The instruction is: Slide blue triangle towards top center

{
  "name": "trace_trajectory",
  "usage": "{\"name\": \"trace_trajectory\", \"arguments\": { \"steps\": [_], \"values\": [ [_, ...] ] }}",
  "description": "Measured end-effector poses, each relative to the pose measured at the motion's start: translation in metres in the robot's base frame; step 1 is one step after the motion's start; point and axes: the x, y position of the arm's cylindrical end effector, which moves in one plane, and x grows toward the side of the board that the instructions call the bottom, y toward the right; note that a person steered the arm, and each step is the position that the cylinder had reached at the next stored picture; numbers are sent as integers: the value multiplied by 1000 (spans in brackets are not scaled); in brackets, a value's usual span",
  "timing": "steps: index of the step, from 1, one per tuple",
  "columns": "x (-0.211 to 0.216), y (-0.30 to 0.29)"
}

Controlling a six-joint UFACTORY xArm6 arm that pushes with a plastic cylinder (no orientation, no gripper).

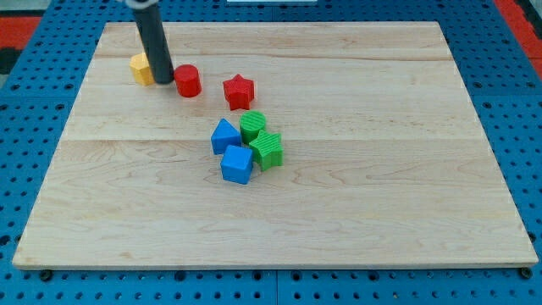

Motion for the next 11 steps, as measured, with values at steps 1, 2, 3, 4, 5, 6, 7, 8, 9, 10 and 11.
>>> {"name": "trace_trajectory", "arguments": {
  "steps": [1,2,3,4,5,6,7,8,9,10,11],
  "values": [
    [29,11],
    [95,19],
    [132,64],
    [134,87],
    [117,99],
    [99,100],
    [80,92],
    [61,92],
    [37,89],
    [9,86],
    [-19,86]
  ]
}}
